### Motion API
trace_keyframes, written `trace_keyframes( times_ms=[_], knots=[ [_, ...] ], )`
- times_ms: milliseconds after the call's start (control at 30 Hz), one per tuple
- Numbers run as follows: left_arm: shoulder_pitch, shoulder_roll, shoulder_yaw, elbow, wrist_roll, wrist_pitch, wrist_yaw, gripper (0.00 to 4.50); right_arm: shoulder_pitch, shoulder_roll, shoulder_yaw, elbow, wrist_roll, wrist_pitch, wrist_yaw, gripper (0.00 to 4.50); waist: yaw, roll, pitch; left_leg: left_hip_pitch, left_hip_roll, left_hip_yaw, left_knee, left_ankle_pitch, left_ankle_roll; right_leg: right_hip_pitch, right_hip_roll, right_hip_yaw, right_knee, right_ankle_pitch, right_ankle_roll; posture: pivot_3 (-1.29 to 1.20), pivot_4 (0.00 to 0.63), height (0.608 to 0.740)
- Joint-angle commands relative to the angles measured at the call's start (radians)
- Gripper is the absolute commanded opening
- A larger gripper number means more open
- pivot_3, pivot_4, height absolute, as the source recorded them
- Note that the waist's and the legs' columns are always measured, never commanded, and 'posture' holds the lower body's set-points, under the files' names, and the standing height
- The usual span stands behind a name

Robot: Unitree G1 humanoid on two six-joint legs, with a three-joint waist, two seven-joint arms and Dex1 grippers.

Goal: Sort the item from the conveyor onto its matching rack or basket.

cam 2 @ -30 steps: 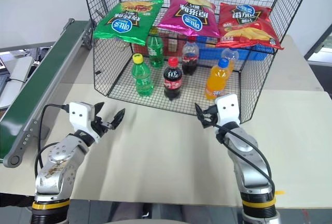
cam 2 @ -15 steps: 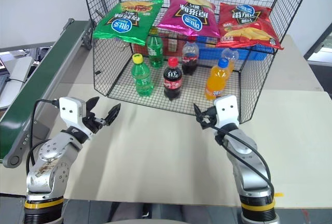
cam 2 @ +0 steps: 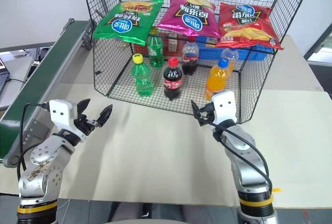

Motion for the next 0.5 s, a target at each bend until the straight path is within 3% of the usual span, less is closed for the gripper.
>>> trace_keyframes(
  times_ms=[33, 500],
  knots=[
    [0.003, 0.01, 0.021, -0.048, -0.021, -0.002, 0.002, 4.41, -0.018, 0.007, 0.004, -0.034, 0.001, -0.004, 0.002, 4.5, 0.0, 0.0, 0.0, 0.0, 0.0, 0.0, 0.0, 0.0, 0.0, 0.0, 0.0, 0.0, 0.0, 0.0, 0.0, 0.0, 0.15, 0.74],
    [0.043, 0.022, 0.028, -0.097, -0.033, 0.013, 0.017, 4.41, -0.027, 0.001, -0.002, -0.01, 0.006, -0.021, 0.022, 4.5, 0.0, 0.0, 0.0, 0.0, 0.0, 0.0, 0.0, 0.0, 0.0, 0.0, 0.0, 0.0, 0.0, 0.0, 0.0, 0.0, 0.15, 0.74]
  ],
)
